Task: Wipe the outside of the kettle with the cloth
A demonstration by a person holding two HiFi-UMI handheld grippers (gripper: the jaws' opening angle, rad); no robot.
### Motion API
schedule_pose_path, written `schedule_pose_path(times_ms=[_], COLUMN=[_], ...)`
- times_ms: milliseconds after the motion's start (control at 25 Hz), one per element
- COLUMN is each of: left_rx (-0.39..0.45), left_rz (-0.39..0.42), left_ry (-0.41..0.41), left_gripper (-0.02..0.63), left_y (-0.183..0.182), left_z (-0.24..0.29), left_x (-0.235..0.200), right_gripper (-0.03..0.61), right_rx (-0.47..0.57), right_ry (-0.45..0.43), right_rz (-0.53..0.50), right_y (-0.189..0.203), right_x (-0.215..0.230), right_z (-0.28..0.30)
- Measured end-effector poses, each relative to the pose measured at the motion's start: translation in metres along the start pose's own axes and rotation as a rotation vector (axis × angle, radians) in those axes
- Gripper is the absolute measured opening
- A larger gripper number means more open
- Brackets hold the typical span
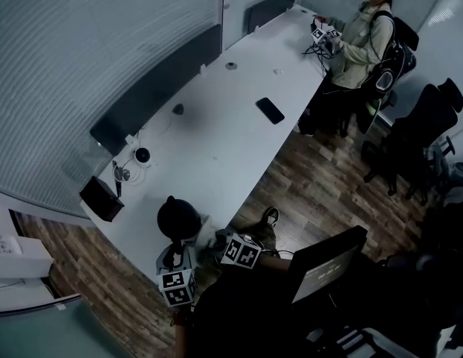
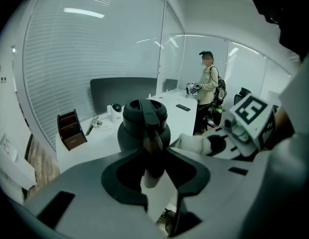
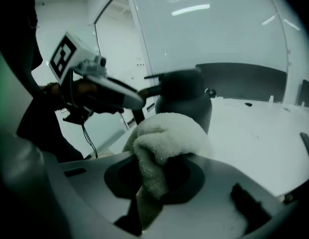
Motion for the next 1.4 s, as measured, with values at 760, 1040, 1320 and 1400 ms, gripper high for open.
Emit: schedule_pose_path(times_ms=[760,1040,1320,1400], left_rx=[-0.021,-0.051,-0.070,-0.067], left_rz=[0.031,0.023,0.029,0.020], left_ry=[0.005,-0.001,-0.014,-0.017], left_gripper=[0.126,0.126,0.126,0.126], left_y=[0.002,-0.001,0.003,0.004], left_z=[0.003,0.001,0.000,-0.001], left_x=[0.010,0.002,0.000,0.003], right_gripper=[0.064,0.064,0.064,0.064], right_rx=[0.039,-0.098,-0.219,-0.267], right_ry=[0.169,0.096,0.054,0.036], right_rz=[-0.119,-0.071,-0.045,-0.063], right_y=[-0.067,-0.032,0.024,0.038], right_x=[0.060,0.053,0.045,0.045], right_z=[-0.022,0.000,0.059,0.066])
Point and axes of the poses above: the fingertips, and each gripper's own axes: z forward along the fingers, x to its right, y out of its underside, the point moved 1 cm from there along -z, backward along the fingers, and after that the axes turned 12 degrees about -z, right-handed, at the moved point
